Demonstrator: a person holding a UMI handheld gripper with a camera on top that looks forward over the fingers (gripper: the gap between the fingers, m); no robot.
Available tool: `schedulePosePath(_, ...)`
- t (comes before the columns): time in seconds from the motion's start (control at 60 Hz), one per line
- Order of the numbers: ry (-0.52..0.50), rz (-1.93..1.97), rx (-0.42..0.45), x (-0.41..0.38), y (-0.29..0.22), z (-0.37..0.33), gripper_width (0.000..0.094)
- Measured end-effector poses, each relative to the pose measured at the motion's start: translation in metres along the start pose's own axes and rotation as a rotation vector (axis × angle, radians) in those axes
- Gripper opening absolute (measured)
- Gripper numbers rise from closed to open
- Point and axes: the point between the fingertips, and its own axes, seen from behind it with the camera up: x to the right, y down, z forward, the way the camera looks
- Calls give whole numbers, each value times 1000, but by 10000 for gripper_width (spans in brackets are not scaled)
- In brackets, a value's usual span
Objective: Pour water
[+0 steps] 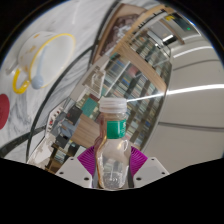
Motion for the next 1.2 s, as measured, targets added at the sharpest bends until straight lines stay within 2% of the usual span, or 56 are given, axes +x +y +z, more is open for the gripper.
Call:
schedulePosePath(0.183, -20, -231, 161, -30, -66, -6, 408)
schedulePosePath(0.283, -28, -204, 173, -34, -70, -9, 410)
schedulePosePath(0.367, -20, -97, 149, -16, -63, -7, 408)
schedulePosePath(0.6, -13, 724, -11, 59, 1, -11, 409)
schedulePosePath(0.683, -73, 1110, -49, 61, 24, -12, 410)
schedulePosePath(0.717, -91, 1232, -78, 61, 16, -19, 411)
schedulePosePath(0.783, -160, 1498, -128, 37, 31, -27, 409)
schedulePosePath(0.917, -343, 1910, -265, -39, 2, -59, 408)
schedulePosePath(0.933, -345, 1932, -288, -50, -18, -59, 409)
schedulePosePath(0.95, -365, 1955, -298, -63, -2, -66, 409)
schedulePosePath(1.0, -414, 2003, -347, -95, -6, -77, 409)
schedulePosePath(1.067, -460, 2049, -402, -123, -30, -85, 409)
schedulePosePath(1.2, -525, 2058, -446, -169, -44, -101, 410)
